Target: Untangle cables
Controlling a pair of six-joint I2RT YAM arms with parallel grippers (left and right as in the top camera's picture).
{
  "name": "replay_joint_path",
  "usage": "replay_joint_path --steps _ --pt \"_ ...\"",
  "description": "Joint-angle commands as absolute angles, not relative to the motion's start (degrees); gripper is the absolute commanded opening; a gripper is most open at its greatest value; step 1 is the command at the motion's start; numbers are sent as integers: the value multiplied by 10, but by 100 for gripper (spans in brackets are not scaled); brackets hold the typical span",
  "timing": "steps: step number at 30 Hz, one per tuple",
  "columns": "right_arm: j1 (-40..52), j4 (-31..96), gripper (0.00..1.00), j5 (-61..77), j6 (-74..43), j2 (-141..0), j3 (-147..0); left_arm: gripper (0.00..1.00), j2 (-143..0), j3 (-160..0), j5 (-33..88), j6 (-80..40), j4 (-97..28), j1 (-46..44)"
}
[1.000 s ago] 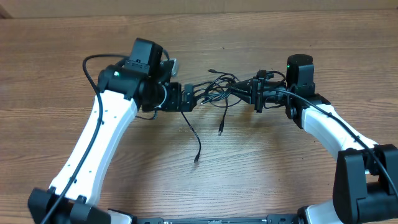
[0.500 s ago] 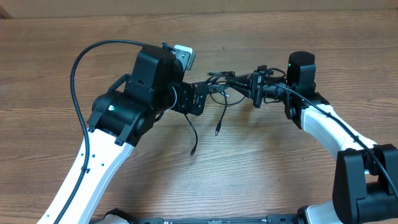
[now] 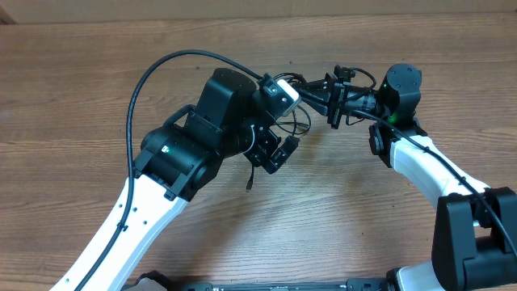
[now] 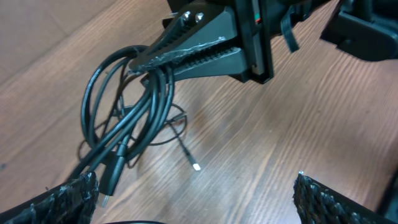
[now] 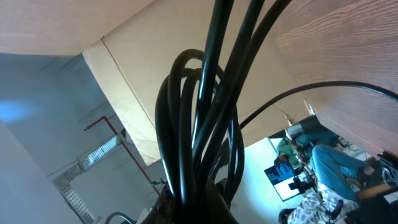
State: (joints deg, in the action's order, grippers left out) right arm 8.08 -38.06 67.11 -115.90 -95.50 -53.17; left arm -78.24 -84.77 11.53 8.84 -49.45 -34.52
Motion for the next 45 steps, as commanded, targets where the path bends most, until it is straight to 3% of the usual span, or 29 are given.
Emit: replay_joint_path --steps 1,14,17,20,26,30,37,39,43,45 --pt "86 -388 4 678 -1239 -939 -541 100 -797 -856 74 134 -487 -346" --pt "94 -388 4 680 -1239 -939 -541 99 -858 -856 -38 115 -413 -355" --pt "94 -387 4 680 -1239 -939 -541 86 -858 -856 -55 116 -413 -357" --pt "94 -387 4 678 -1239 -939 -541 60 -858 -856 -60 116 -413 -357" --pt "94 -387 4 678 -1239 -939 -541 40 -858 -856 -60 116 -413 -357" --pt "94 -387 8 678 -1231 -939 -541 17 -858 -856 -60 115 -412 -357" --pt "94 -387 15 678 -1196 -939 -541 8 -858 -856 -66 102 -411 -356" --pt "94 -385 29 678 -1168 -939 -541 6 -858 -856 -67 101 -411 -355" --pt "94 -381 75 678 -1074 -939 -541 4 -858 -856 -71 77 -411 -341" --pt "94 -381 87 678 -1019 -939 -541 4 -858 -856 -70 69 -413 -333"
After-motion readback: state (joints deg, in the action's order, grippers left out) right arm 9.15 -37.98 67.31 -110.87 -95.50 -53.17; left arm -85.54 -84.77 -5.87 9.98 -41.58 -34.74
